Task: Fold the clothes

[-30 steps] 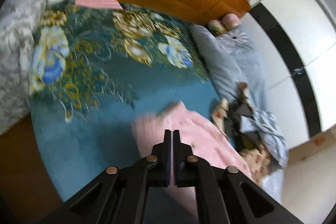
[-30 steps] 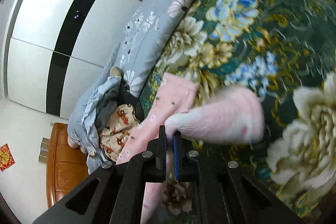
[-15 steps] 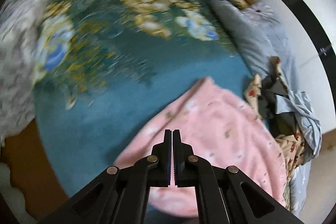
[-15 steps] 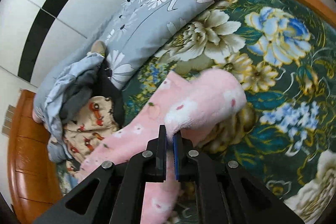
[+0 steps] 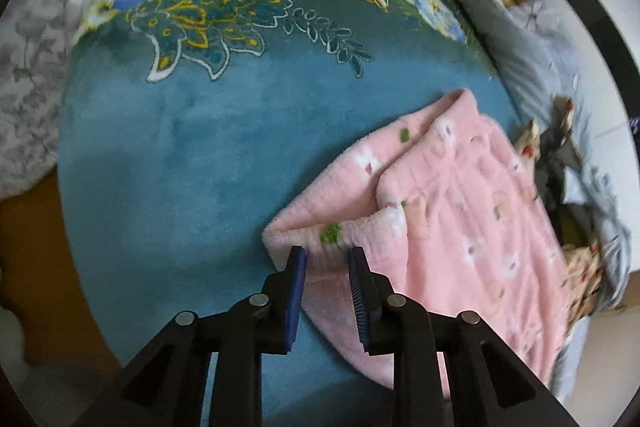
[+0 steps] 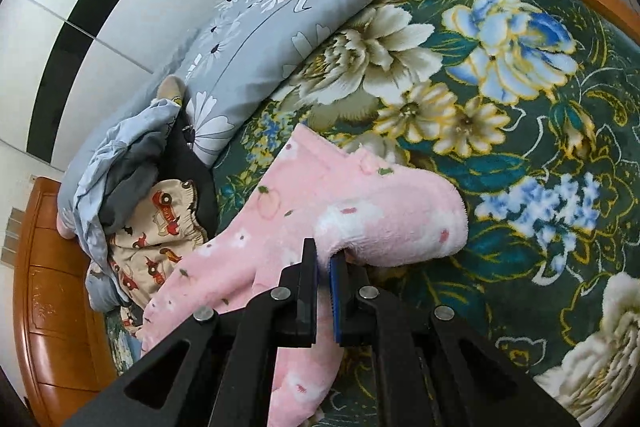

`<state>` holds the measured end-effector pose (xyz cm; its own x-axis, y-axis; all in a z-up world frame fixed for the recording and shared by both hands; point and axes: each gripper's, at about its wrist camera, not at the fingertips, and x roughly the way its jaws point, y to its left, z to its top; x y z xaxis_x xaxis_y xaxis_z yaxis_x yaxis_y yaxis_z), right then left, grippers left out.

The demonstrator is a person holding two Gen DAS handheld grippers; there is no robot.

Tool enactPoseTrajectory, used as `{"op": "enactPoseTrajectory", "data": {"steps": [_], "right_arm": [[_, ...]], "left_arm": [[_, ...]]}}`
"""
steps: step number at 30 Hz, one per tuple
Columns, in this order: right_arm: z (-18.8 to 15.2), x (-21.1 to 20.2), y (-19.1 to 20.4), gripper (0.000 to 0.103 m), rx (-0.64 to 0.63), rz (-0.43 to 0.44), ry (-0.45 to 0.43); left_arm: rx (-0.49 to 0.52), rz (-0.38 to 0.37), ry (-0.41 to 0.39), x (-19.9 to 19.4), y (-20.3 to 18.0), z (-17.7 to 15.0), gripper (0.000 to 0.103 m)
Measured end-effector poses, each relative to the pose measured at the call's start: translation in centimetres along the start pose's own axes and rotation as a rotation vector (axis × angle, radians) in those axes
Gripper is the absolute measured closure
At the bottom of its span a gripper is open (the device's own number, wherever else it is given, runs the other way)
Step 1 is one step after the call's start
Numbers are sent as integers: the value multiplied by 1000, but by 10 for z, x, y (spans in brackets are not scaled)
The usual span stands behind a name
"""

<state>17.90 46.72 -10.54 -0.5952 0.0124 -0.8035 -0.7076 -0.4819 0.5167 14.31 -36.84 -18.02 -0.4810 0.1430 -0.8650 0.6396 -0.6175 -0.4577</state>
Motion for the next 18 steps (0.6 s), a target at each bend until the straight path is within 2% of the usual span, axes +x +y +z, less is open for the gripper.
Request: {"op": "enactPoseTrajectory", "data": {"steps": [2, 4, 5, 6, 7, 10, 12, 13, 14, 15, 18], "right_arm": [[-3, -1, 1, 98, -5, 12, 1], [-6, -4, 1, 98, -14, 24, 6], [-8, -5, 1, 98, -18, 27, 8], [-9, -7, 0, 98, -20, 29, 8], [-10, -8, -2, 98, -18, 30, 7], [-13, -10, -8, 97, 10, 45, 16], [-15, -10, -10, 97, 23, 59, 24], [-17, -12, -10, 97, 19, 59, 22], [-18, -14, -10, 97, 13, 61, 18], [-19, -16, -9, 97, 13, 72, 13], [-22, -25, -8, 97, 12, 104, -2]], "left_arm": [[-55, -51, 3, -5, 9, -5, 75], [-67, -100, 4, -11, 14, -13, 70], [-63, -112, 4, -12, 14, -15, 63], [-55, -113, 5, -11, 14, -16, 51], [-47, -114, 6, -10, 13, -17, 48], [-17, -85, 29, 0, 5, -12, 48], [5, -64, 40, 6, 0, -8, 53], [15, -53, 38, 6, -3, -7, 61], [22, -38, 36, 6, -4, -6, 82], [19, -26, 36, 5, -5, -4, 93], [-47, -40, 6, -7, 2, 6, 97]]}}
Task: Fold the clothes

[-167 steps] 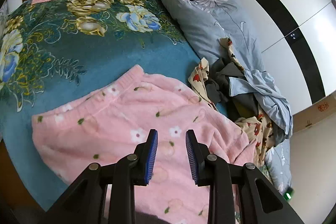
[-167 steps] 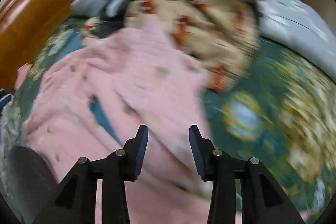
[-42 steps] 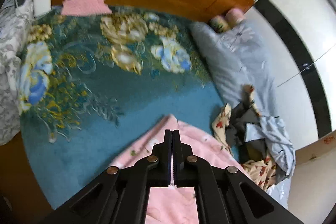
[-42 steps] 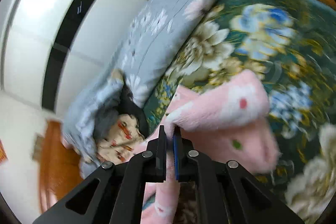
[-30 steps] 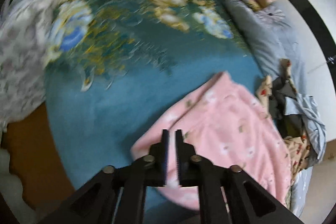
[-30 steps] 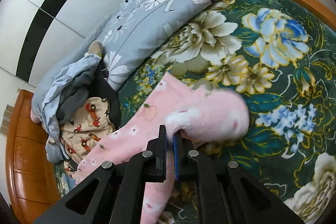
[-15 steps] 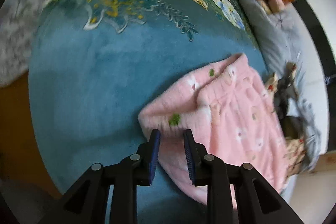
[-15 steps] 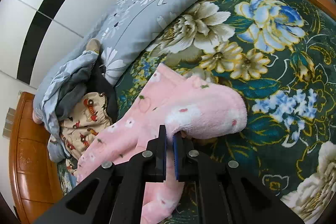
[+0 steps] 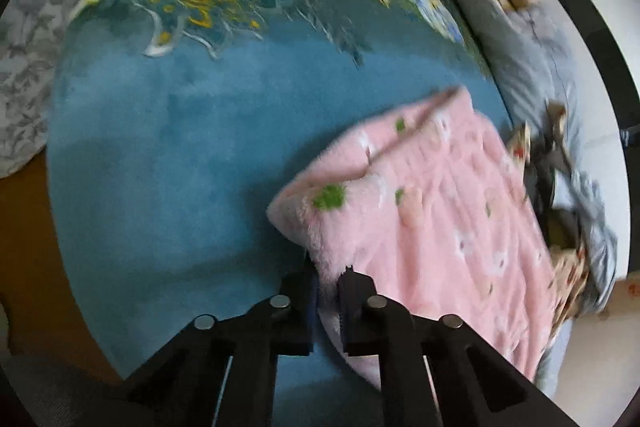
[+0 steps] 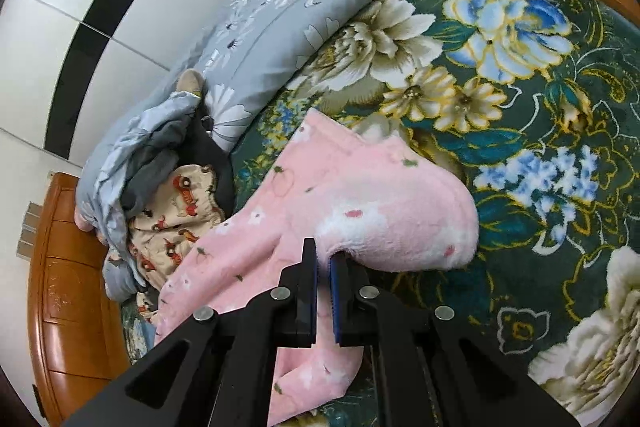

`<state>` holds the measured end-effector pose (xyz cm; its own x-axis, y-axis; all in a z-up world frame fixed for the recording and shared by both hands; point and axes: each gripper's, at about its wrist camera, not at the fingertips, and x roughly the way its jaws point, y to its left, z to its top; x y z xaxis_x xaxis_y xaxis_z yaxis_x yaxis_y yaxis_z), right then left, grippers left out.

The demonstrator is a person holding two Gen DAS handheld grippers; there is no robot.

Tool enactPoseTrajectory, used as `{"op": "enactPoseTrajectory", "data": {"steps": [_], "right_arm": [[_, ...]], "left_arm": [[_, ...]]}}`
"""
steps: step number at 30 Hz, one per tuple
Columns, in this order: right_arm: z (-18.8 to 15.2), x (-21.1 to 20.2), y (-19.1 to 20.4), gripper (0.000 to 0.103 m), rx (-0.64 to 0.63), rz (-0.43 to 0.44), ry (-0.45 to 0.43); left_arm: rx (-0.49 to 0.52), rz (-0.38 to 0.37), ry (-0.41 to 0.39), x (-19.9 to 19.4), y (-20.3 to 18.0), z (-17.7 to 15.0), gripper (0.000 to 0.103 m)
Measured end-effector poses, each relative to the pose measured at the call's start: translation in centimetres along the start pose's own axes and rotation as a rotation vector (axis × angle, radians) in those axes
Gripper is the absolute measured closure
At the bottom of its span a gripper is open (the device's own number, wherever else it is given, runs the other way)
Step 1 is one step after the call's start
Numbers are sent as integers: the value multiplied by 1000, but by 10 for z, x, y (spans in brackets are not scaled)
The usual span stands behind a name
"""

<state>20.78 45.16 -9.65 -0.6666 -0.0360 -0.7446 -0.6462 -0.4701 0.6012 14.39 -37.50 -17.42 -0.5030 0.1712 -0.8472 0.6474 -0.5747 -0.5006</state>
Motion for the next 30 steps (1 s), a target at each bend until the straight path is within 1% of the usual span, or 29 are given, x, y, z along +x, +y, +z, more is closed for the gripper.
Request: {"op": "enactPoseTrajectory", "data": {"steps": [2, 4, 5, 7, 9, 11, 12, 14, 16, 17, 18, 21, 23, 25, 27, 29, 30], "right_arm": [[0, -8, 1, 98, 10, 33, -16], [4, -23, 2, 98, 36, 73, -51], [7, -29, 5, 98, 41, 90, -64], [15, -39, 10, 98, 47, 119, -86], [30, -26, 21, 98, 39, 89, -71], [43, -4, 29, 98, 65, 58, -40], [48, 9, 32, 98, 84, 43, -24], [63, 46, 40, 98, 132, -12, 21], [74, 81, 43, 98, 166, -58, 66], [80, 99, 45, 98, 178, -73, 92], [85, 113, 49, 98, 184, -90, 109], [99, 139, 66, 98, 168, -148, 111], [108, 155, 77, 98, 158, -186, 112], [116, 164, 88, 98, 146, -202, 93], [119, 172, 94, 98, 138, -216, 73], [115, 185, 92, 98, 136, -251, 93], [113, 191, 92, 97, 134, -267, 104]], "left_arm": [[-54, -56, -36, -20, 2, 9, 98], [-84, -140, -59, -44, -3, 19, 98], [-88, -176, -58, -53, -9, 25, 98], [-99, -220, -36, -60, -31, 46, 98], [-134, -270, -5, -55, -58, 73, 98], [-174, -311, 17, -41, -83, 99, 98], [-194, -315, 26, -30, -94, 110, 98], [-242, -304, 49, -6, -112, 127, 98], [-317, -310, 83, 22, -125, 141, 98], [-334, -303, 92, 34, -130, 147, 98], [-331, -286, 93, 43, -137, 151, 98], [-282, -243, 89, 68, -159, 163, 98], [-263, -247, 93, 81, -168, 170, 98], [-230, -238, 96, 91, -176, 176, 98], [-180, -206, 95, 103, -185, 180, 96], [-143, -171, 113, 115, -187, 179, 94], [-134, -171, 124, 120, -186, 178, 92]]}}
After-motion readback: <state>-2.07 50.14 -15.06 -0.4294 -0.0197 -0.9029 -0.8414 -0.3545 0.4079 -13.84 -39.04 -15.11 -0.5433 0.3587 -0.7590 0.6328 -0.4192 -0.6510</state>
